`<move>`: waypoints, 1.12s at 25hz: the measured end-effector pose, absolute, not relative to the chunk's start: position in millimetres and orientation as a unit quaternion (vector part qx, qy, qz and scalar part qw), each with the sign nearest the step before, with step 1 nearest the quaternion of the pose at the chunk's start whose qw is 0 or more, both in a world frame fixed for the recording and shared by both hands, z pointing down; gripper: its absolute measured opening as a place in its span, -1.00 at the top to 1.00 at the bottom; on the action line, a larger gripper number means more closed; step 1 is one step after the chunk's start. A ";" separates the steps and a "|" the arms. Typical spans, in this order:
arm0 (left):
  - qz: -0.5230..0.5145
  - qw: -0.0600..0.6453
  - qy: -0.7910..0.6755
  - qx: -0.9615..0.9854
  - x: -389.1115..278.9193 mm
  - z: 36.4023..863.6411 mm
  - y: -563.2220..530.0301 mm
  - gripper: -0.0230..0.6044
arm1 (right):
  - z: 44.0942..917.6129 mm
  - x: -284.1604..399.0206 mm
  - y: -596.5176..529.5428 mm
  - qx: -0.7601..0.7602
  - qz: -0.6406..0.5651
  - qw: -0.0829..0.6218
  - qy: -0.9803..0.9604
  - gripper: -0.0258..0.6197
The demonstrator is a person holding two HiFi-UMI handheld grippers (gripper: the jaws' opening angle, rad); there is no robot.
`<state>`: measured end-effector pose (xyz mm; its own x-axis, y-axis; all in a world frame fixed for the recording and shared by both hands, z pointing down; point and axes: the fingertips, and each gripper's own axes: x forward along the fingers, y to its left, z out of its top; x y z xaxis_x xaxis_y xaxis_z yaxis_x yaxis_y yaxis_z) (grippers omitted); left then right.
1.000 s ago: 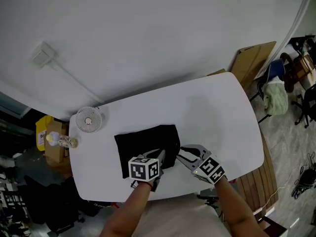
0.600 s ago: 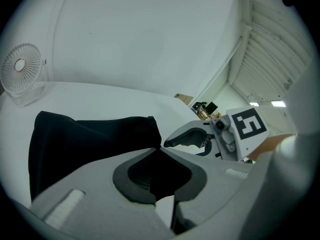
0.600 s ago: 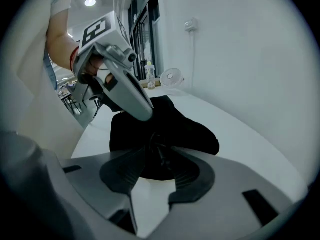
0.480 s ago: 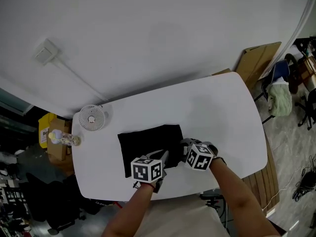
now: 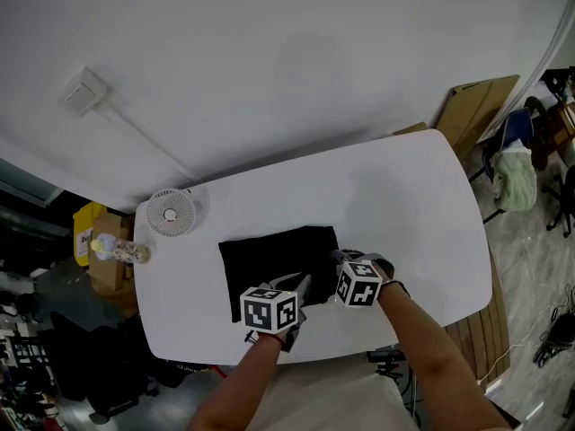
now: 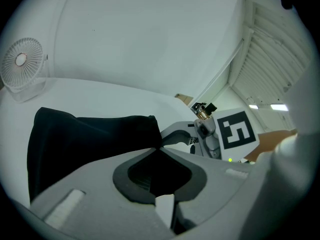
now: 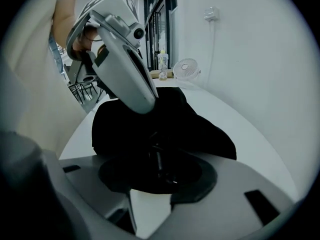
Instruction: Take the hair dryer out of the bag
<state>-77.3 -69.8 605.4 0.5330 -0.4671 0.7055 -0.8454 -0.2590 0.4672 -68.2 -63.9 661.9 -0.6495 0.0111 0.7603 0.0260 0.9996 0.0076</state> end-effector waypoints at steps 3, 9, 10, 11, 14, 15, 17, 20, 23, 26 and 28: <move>0.218 0.432 -0.427 0.764 -75.8 606.6 -70.2 0.84 | 663.2 -70.3 -63.9 -0.013 -0.010 0.420 -0.908 0.36; 0.220 0.435 -0.421 0.765 -75.8 605.5 -69.3 0.84 | 667.7 -73.3 -60.2 -0.036 -0.048 0.440 -0.896 0.36; 0.220 0.435 -0.421 0.765 -75.8 605.4 -68.7 0.84 | 669.5 -72.7 -59.2 -0.044 -0.065 0.448 -0.890 0.36; 0.220 0.435 -0.420 0.765 -76.1 605.3 -68.3 0.84 | 671.2 -72.3 -58.6 -0.051 -0.078 0.456 -0.885 0.34; 0.218 0.437 -0.419 0.765 -77.3 605.0 -67.7 0.84 | 674.4 -74.5 -60.0 -0.060 -0.092 0.468 -0.877 0.33; 0.218 0.437 -0.419 0.766 -77.3 605.0 -67.8 0.84 | 674.8 -75.2 -60.9 -0.060 -0.095 0.470 -0.876 0.35; 0.216 0.434 -0.418 0.768 -77.2 604.3 -68.6 0.84 | 674.6 -75.9 -62.3 -0.055 -0.093 0.472 -0.875 0.37; 0.211 0.428 -0.411 0.777 -75.1 601.6 -69.0 0.84 | 673.2 -75.3 -62.5 -0.044 -0.083 0.470 -0.877 0.39; 0.201 0.423 -0.405 0.785 -74.4 597.3 -68.4 0.57 | 673.4 -75.2 -62.1 -0.039 -0.080 0.469 -0.878 0.40; 0.207 0.404 -0.400 0.796 -77.6 589.9 -64.7 0.30 | 672.9 -75.3 -62.0 -0.034 -0.076 0.468 -0.880 0.40; 0.206 0.388 -0.406 0.801 -86.6 581.4 -60.6 0.28 | 672.4 -75.6 -61.8 -0.033 -0.073 0.466 -0.881 0.40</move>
<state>-86.6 -60.6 581.4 0.5849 -0.4903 0.6461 -0.8109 -0.3682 0.4547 -75.6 -61.8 672.4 -0.5641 -0.0089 0.8256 0.1262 0.9873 0.0969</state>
